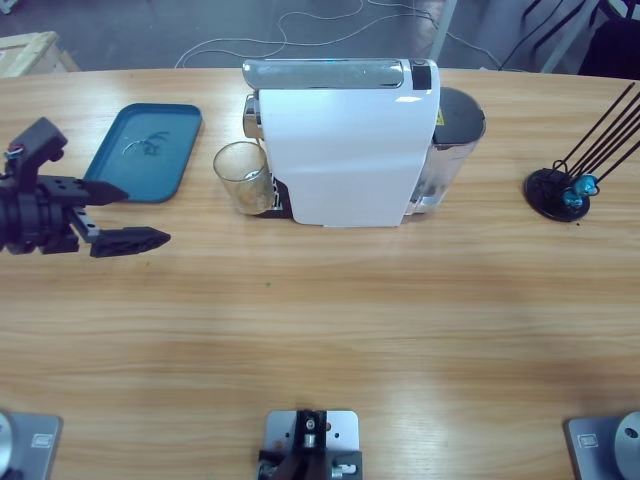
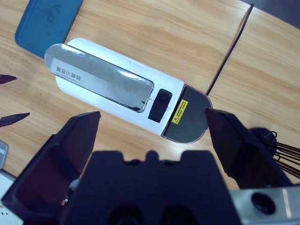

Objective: Pour coffee

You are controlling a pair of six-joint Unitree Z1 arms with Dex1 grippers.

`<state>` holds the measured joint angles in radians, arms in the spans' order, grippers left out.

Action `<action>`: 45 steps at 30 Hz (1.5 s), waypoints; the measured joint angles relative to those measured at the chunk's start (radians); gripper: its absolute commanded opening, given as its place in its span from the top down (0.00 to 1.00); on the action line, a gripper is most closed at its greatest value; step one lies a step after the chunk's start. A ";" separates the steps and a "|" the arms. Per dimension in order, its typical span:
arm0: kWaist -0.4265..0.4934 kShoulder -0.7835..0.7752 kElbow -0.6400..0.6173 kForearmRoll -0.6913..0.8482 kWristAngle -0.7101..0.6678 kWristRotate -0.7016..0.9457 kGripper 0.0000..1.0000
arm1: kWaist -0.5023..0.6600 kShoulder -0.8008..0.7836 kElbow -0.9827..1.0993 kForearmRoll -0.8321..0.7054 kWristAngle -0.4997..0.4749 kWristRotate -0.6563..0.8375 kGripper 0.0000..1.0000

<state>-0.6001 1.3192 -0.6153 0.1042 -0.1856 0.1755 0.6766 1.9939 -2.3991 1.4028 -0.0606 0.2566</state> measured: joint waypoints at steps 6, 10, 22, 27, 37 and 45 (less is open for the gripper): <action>-0.002 0.001 -0.001 0.000 0.000 0.000 0.01 | 0.013 -0.001 0.000 0.000 0.000 0.000 0.00; -0.003 0.023 -0.012 0.000 0.000 0.000 0.01 | 0.038 -0.006 0.000 0.004 -0.003 0.000 0.00; -0.004 0.090 -0.055 0.000 0.000 0.000 0.01 | 0.181 -0.334 0.235 -0.027 -0.008 0.027 0.00; -0.007 0.106 -0.058 0.000 0.000 0.000 0.01 | 0.252 -0.589 0.647 -0.251 -0.020 0.076 0.00; -0.009 0.107 -0.058 0.000 0.000 0.000 0.01 | 0.264 -0.767 1.220 -0.744 -0.089 0.079 0.00; -0.009 0.105 -0.058 0.000 0.000 0.000 0.01 | 0.264 -0.859 1.358 -0.923 -0.136 0.078 0.00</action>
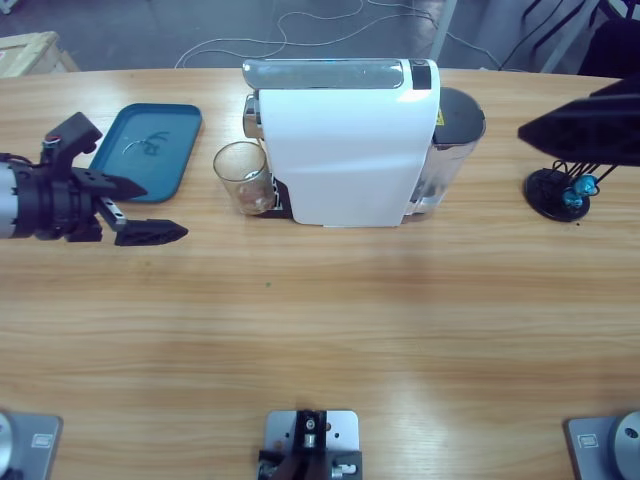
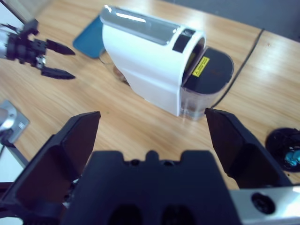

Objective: Pour coffee

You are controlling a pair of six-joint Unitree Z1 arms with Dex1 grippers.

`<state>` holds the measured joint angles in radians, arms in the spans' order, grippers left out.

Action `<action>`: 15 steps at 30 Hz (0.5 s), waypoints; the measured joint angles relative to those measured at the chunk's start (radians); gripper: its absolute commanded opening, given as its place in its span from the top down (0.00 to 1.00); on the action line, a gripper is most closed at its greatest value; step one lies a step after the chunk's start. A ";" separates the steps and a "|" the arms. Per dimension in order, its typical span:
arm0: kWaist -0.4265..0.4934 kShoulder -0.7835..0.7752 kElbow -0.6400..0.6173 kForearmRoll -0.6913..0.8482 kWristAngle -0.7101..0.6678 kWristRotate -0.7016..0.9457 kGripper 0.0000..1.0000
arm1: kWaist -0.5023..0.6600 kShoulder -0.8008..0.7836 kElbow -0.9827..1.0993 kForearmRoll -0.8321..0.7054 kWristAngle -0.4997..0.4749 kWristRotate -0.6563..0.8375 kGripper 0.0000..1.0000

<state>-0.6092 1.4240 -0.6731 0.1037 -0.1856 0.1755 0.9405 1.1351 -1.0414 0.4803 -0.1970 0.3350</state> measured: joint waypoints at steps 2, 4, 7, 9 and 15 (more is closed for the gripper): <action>-0.001 -0.001 0.000 0.000 0.000 0.000 0.01 | 0.000 -0.031 0.024 -0.028 0.000 0.000 0.00; -0.001 -0.004 0.000 0.000 0.000 0.000 0.01 | 0.000 -0.061 0.048 -0.039 0.003 0.000 0.00; -0.001 -0.013 0.000 0.000 0.000 0.000 0.01 | 0.000 -0.090 0.071 -0.046 0.007 0.000 0.00; -0.001 -0.018 0.000 0.000 0.000 0.000 0.01 | 0.000 -0.107 0.078 -0.048 0.012 0.000 0.00; -0.001 -0.022 0.000 0.000 0.000 0.000 0.01 | 0.000 -0.118 0.081 -0.052 0.028 0.000 0.00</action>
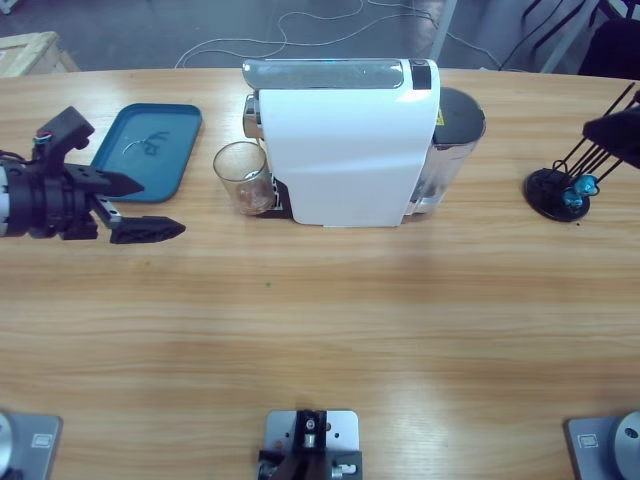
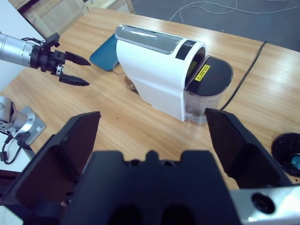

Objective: Pour coffee

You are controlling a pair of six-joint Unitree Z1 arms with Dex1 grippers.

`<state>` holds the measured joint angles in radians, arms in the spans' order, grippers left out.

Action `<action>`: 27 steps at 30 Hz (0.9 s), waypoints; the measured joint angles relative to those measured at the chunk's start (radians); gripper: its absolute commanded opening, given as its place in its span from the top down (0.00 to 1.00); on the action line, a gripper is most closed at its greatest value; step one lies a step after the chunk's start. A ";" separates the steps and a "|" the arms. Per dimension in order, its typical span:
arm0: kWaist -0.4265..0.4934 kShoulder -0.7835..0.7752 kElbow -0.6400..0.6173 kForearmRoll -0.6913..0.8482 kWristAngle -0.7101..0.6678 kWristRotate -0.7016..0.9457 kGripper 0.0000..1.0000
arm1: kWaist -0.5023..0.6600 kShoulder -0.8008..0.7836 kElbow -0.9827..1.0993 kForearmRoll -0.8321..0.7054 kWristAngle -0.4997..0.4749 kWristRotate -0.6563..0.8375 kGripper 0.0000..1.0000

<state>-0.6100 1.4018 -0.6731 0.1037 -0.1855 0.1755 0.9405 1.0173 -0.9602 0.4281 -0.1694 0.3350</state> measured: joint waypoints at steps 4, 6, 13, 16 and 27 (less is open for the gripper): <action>0.000 -0.004 0.000 0.000 0.000 0.000 0.01 | 0.000 -0.005 0.013 -0.011 0.015 0.000 0.00; 0.000 -0.014 0.000 0.000 0.000 0.000 0.01 | 0.000 -0.014 0.018 -0.020 0.019 0.000 0.00; -0.010 -0.035 0.000 0.000 0.000 0.000 0.01 | 0.000 -0.020 0.043 -0.061 0.037 0.000 0.00; -0.011 -0.038 0.000 0.000 0.000 0.000 0.01 | 0.000 -0.020 0.063 -0.069 0.052 0.000 0.00; -0.018 -0.038 0.000 0.000 0.000 0.000 0.01 | 0.000 -0.021 0.086 -0.075 0.071 0.000 0.00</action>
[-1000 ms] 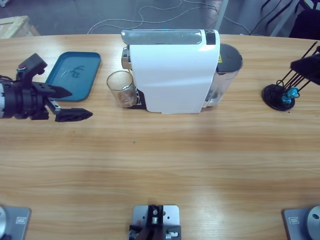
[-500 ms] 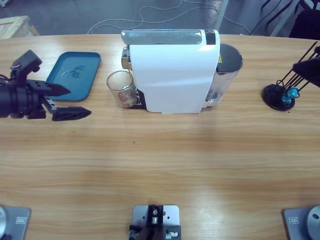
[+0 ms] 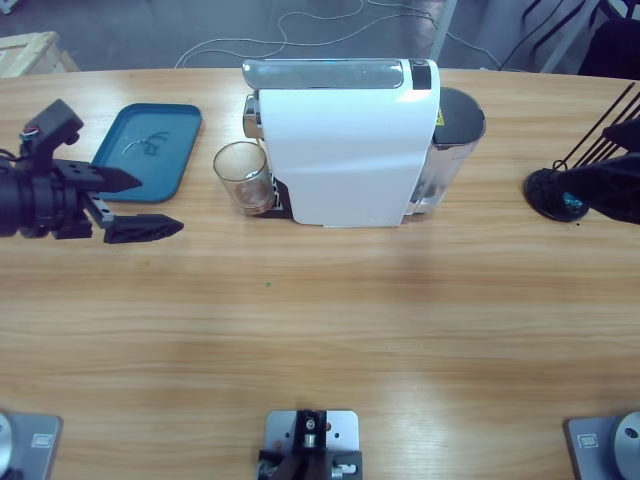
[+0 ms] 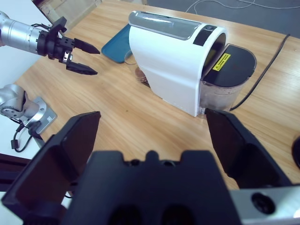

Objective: Pour coffee

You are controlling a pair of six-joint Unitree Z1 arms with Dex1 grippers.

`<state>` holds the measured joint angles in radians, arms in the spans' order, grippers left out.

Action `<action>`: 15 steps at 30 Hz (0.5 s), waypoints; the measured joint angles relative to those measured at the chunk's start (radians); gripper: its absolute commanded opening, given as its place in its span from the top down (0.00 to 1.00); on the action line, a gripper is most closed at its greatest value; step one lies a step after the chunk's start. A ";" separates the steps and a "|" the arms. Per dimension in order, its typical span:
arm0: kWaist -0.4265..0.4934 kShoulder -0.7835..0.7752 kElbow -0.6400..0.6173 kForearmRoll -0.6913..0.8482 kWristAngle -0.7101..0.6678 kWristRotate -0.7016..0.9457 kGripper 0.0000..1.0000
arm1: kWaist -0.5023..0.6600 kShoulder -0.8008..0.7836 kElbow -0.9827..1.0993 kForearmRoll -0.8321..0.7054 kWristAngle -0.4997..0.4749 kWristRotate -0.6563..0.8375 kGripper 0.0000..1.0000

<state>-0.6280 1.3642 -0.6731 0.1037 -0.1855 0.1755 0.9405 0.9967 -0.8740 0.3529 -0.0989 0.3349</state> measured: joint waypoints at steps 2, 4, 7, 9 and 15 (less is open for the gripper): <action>0.000 0.000 0.000 0.000 0.000 0.000 0.01 | 0.000 0.000 0.002 -0.001 0.000 0.000 0.00; 0.000 0.000 0.000 0.000 0.000 0.000 0.01 | 0.000 0.000 0.002 -0.001 0.000 0.000 0.00; 0.000 -0.005 -0.001 0.000 0.000 0.000 0.01 | 0.000 0.000 0.002 -0.001 0.000 0.000 0.00; 0.000 -0.022 -0.019 0.000 0.000 0.000 0.01 | 0.000 0.000 0.003 -0.002 0.000 0.000 0.00; 0.000 -0.050 -0.098 0.000 0.014 0.000 0.01 | 0.000 0.000 0.007 -0.003 0.000 0.000 0.00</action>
<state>-0.6281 1.3143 -0.7716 0.1040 -0.1712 0.1755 0.9405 0.9966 -0.8675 0.3504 -0.0989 0.3349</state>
